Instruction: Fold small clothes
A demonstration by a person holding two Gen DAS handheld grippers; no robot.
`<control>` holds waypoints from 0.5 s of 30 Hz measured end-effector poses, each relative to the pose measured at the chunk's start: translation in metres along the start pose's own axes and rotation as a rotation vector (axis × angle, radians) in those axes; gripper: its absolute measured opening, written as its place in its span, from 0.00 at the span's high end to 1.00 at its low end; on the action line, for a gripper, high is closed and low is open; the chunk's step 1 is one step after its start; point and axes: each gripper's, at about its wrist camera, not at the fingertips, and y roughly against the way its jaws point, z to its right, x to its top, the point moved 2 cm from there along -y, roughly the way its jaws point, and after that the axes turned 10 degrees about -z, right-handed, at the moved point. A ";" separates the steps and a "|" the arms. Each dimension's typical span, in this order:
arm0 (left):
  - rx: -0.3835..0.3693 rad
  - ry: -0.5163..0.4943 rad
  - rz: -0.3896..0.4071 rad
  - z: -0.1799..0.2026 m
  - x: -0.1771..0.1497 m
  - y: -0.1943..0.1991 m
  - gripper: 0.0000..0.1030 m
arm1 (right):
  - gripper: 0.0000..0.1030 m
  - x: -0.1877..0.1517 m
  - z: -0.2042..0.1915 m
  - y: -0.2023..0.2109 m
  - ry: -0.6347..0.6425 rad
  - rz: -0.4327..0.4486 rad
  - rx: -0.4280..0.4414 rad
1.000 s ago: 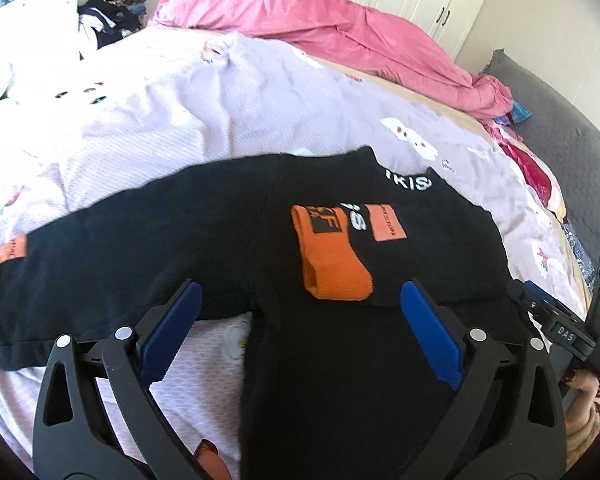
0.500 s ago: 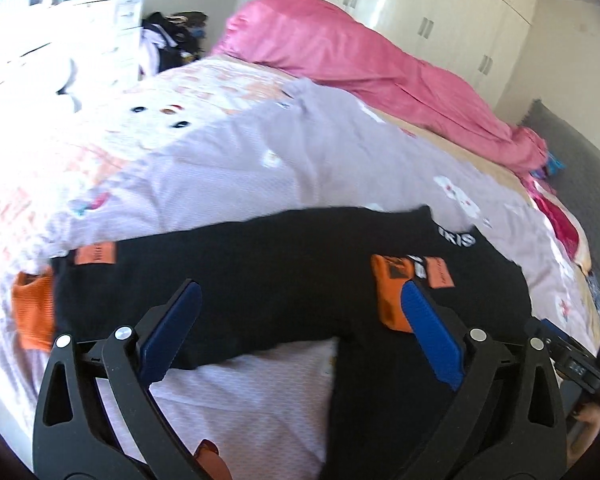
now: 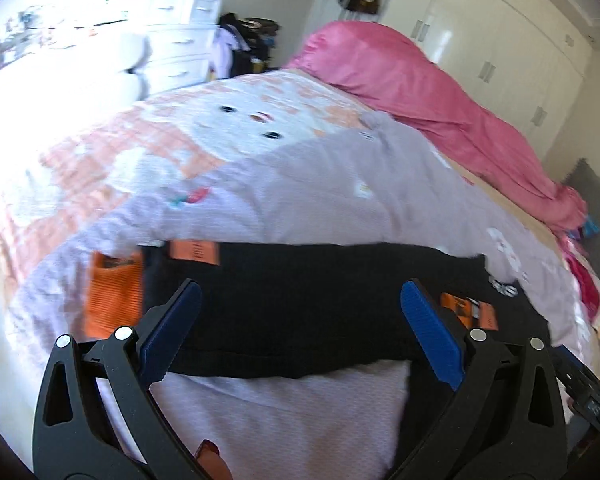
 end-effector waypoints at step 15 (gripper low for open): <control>0.119 0.200 0.023 -0.074 0.014 0.012 0.09 | 0.04 0.002 -0.062 -0.009 0.104 -0.017 0.059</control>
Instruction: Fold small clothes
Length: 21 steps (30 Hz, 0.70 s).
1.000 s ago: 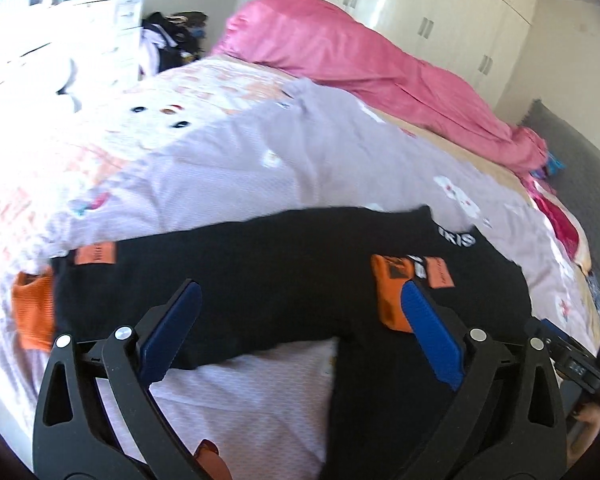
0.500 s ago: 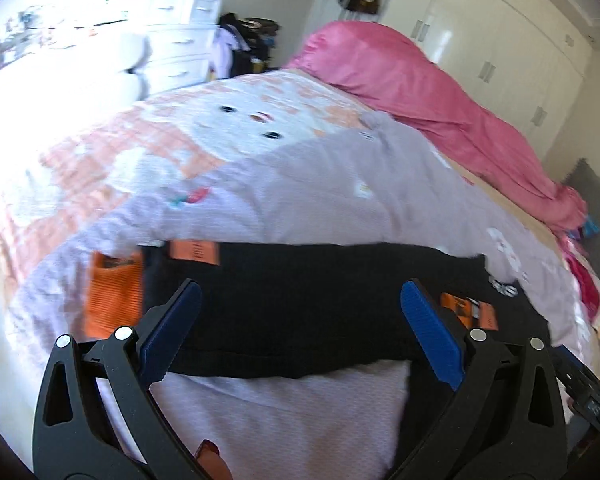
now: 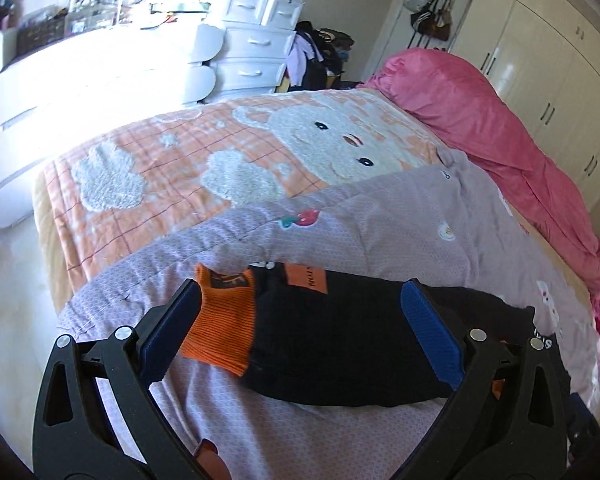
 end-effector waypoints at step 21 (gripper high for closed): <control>-0.091 0.312 -0.243 -0.067 -0.002 -0.065 0.10 | 0.04 0.005 -0.078 -0.042 0.132 -0.094 0.078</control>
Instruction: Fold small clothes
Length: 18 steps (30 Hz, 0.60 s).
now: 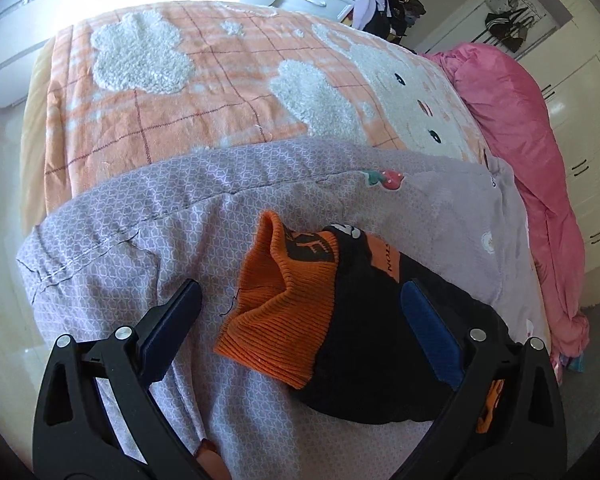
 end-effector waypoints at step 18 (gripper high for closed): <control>-0.107 -0.008 0.025 0.001 0.002 0.004 0.95 | 0.04 -0.030 0.075 0.030 -0.159 0.022 -0.061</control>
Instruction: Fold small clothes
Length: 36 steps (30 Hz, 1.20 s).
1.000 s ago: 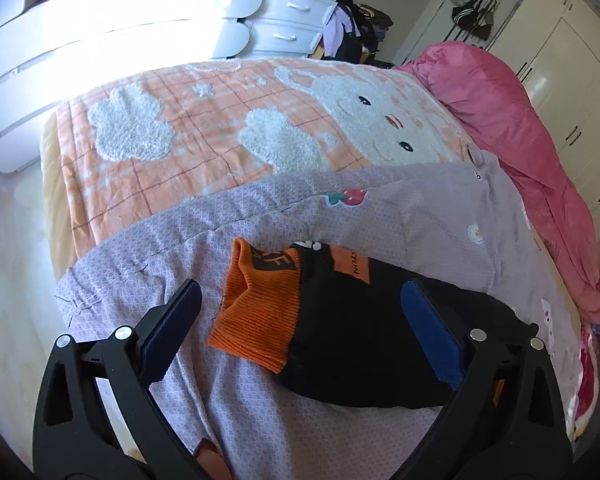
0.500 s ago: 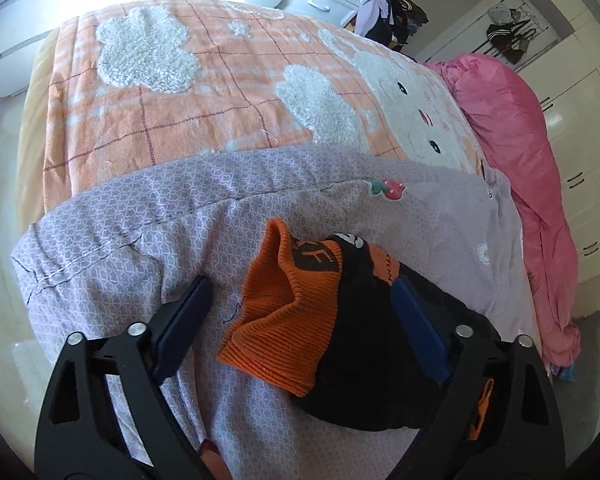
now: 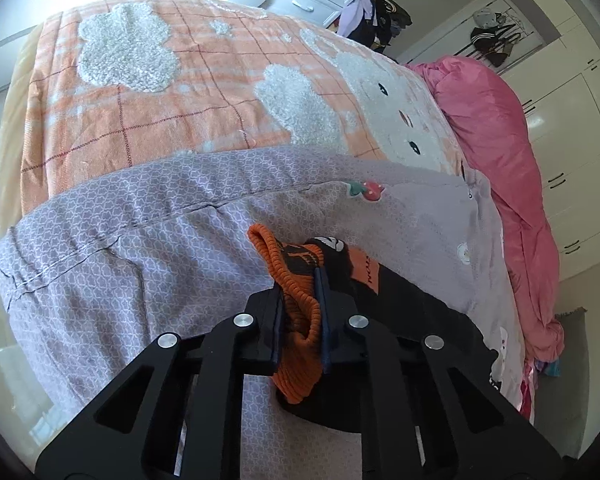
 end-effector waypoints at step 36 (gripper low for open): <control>-0.306 -0.653 -0.031 0.220 -0.116 0.028 0.96 | 0.04 -0.061 0.120 0.075 -0.345 0.110 -0.069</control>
